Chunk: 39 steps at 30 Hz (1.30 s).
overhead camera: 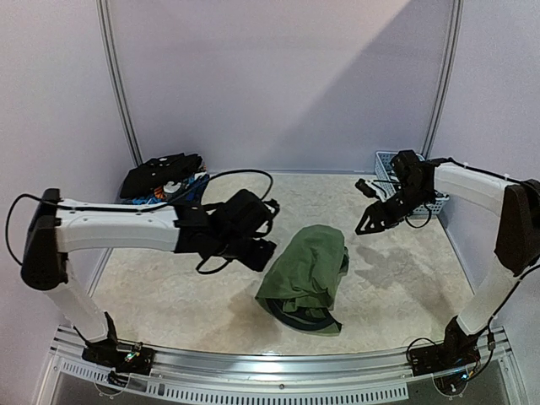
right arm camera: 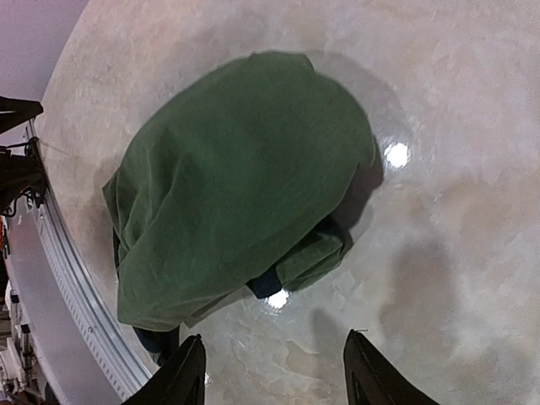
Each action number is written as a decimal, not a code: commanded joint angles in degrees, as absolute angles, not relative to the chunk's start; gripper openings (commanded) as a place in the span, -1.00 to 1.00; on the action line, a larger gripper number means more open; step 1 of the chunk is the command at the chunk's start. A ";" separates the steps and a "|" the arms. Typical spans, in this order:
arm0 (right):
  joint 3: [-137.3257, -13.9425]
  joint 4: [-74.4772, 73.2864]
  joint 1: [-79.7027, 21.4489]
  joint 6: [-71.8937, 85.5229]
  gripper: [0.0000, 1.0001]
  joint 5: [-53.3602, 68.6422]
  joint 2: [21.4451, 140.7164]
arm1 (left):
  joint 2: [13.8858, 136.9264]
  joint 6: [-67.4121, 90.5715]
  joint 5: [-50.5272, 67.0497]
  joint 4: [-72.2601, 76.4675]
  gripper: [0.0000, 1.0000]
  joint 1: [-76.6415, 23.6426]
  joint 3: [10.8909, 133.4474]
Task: Fold and stack the mixed laundry pile
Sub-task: Adjust the crumpled tank top at the center of the board.
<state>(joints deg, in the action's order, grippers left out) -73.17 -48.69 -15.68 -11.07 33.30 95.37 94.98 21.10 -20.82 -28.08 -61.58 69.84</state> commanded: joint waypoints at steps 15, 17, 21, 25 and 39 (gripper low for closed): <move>-73.68 -50.20 -17.22 -10.81 0.26 41.13 113.18 | 125.29 32.83 7.73 -18.43 0.26 -63.56 92.88; -74.96 -49.78 -17.95 -10.35 0.20 41.29 114.94 | 125.32 33.03 6.53 -19.25 -0.04 -63.55 92.74; -77.33 -49.38 -18.28 -10.41 -0.07 44.24 117.91 | 122.00 32.74 4.72 -17.63 -0.58 -62.69 89.18; -79.84 -49.37 -18.24 -11.50 -0.88 46.00 119.78 | 115.81 32.88 3.63 -13.59 -1.00 -60.87 83.67; -90.58 -61.39 -7.77 -16.96 -1.00 42.50 101.10 | 69.45 28.68 -20.00 -34.37 -1.00 -48.18 67.71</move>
